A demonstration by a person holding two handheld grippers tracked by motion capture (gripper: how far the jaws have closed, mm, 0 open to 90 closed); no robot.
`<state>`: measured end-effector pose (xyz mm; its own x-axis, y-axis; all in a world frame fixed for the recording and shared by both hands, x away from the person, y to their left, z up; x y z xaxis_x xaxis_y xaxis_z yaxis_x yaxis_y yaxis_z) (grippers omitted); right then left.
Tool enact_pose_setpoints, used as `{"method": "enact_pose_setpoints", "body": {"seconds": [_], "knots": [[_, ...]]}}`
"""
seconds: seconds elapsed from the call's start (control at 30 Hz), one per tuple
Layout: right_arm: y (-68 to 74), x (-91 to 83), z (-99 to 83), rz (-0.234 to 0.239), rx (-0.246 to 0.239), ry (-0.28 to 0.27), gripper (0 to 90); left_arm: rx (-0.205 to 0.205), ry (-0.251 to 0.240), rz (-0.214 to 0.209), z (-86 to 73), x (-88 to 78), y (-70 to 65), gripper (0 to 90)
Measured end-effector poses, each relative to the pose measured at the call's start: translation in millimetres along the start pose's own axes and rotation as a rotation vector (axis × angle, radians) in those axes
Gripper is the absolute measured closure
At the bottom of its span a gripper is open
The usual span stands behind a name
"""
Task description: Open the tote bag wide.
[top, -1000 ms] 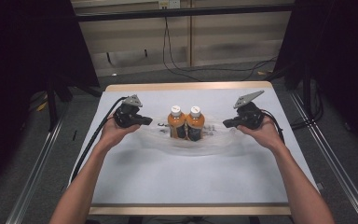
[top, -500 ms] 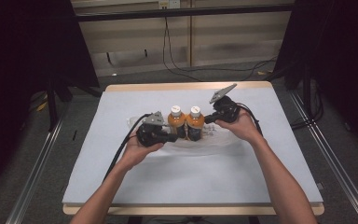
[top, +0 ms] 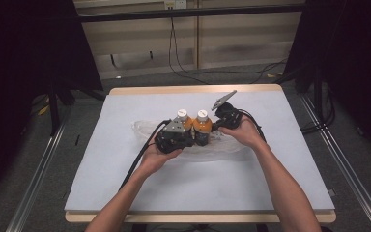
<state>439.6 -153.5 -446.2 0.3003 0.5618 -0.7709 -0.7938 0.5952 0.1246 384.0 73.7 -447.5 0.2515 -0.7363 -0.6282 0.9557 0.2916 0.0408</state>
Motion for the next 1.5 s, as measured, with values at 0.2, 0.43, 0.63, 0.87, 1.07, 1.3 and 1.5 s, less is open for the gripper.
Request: {"method": "enact_pose_setpoints", "body": {"seconds": [0.2,0.43,0.63,0.87,1.07,1.3,1.5], "knots": [[-6.1,12.2,-2.9,0.006,0.012,0.037,90.0,0.012,0.103,-0.007,-11.8,17.8,-3.1,90.0],[-13.0,31.9,-4.7,0.023,0.067,0.086,90.0,0.026,0.143,-0.013,-30.1,22.5,-13.6,90.0],[-25.5,41.8,0.0,0.035,0.120,0.065,90.0,-0.016,0.137,-0.058,-33.7,18.8,-14.4,90.0],[-35.0,50.4,15.5,-0.031,0.157,0.082,90.0,-0.012,0.141,-0.118,-37.1,13.6,-23.0,90.0],[-43.0,56.3,23.2,-0.092,0.194,0.071,90.0,-0.009,0.138,-0.128,-38.0,12.0,-30.7,90.0],[-51.5,61.0,29.9,-0.124,0.224,0.069,90.0,0.022,0.144,-0.162,-42.4,4.3,-40.6,90.0],[-55.3,65.2,37.1,-0.159,0.229,0.077,90.0,0.040,0.171,-0.180,-41.3,1.6,-44.6,90.0]]}}
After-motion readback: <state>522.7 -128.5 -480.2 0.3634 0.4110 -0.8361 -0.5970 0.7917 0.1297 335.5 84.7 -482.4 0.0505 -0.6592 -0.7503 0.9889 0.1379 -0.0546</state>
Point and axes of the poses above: each handheld gripper's, and its own axes: x roughly forward along the jaws, z roughly out of its top, y roughly to its left, the point moved 1 cm from there along x, roughly forward along the jaws, and after that the axes turned 4 degrees about x, right-handed, at the moved point
